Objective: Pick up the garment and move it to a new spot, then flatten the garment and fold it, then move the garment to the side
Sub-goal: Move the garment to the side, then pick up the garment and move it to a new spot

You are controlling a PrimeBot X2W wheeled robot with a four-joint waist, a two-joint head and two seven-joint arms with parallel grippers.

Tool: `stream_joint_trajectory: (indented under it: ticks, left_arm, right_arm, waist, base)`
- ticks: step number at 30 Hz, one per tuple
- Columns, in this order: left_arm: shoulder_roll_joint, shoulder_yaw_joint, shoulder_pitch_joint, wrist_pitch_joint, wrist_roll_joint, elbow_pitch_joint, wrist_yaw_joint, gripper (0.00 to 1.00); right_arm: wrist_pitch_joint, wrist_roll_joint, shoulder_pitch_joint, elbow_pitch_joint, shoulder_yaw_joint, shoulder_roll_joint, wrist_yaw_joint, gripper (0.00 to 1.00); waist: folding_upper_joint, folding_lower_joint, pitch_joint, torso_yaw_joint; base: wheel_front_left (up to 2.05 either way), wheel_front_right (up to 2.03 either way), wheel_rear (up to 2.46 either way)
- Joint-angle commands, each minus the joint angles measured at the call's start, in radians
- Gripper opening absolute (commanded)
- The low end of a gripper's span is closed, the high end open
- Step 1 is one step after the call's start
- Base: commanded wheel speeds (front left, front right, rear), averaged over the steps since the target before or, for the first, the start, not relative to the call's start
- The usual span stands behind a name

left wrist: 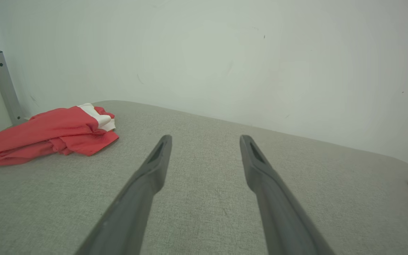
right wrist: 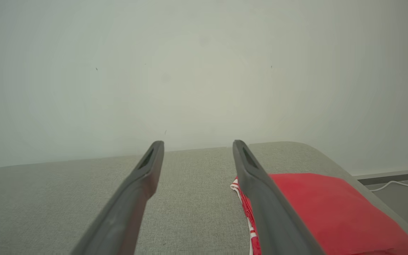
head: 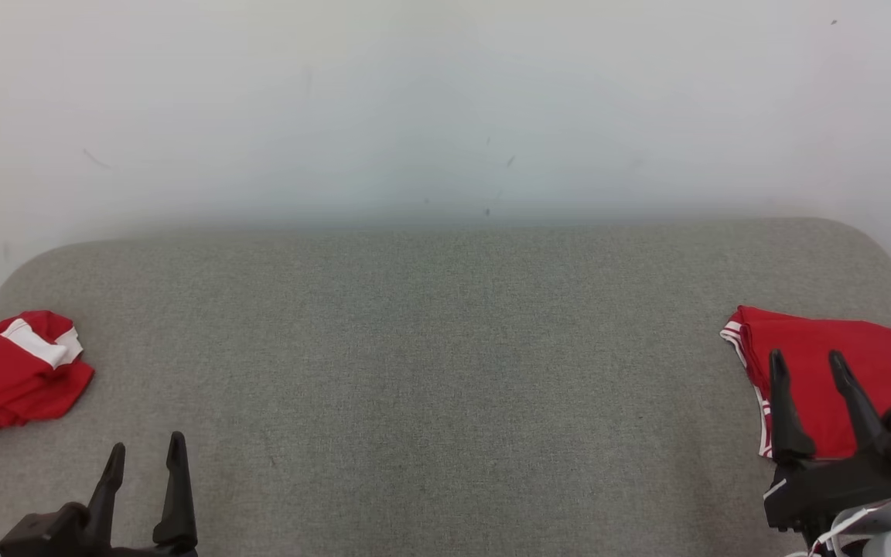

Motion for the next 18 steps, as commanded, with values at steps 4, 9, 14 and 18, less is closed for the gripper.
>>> stream_joint_trajectory:
  ticks: [4, 9, 14, 18]
  left_arm:
    - [-0.004, 0.012, 0.028, -0.006, 0.016, -0.029, -0.015, 1.0]
    - [-0.008, 0.023, 0.046, -0.006, 0.039, -0.048, -0.018, 1.0]
    - [0.001, 0.012, 0.04, 0.004, 0.042, -0.054, -0.01, 1.0]
    - [0.004, 0.008, 0.034, 0.01, 0.048, -0.063, -0.007, 1.0]
  right_arm:
    - [-0.034, 0.037, 0.025, 0.009, 0.004, -0.004, 0.0, 1.0]
    - [-0.047, 0.04, 0.019, 0.026, 0.016, -0.004, 0.0, 1.0]
    - [-0.04, 0.025, 0.009, 0.039, 0.004, -0.004, 0.0, 1.0]
    - [-0.039, 0.01, 0.004, 0.042, 0.0, -0.004, 0.0, 1.0]
  waist:
    - [0.0, 0.0001, 0.003, -0.001]
    - [0.0, 0.0001, 0.012, -0.004]
    - [0.0, 0.0001, 0.017, -0.003]
    - [0.0, 0.0001, 0.019, -0.004]
  base:
    - [0.0, 0.0, 0.0]
    - [0.0, 0.0, 0.0]
    - [0.0, 0.0, 0.0]
    - [0.0, 0.0, 0.0]
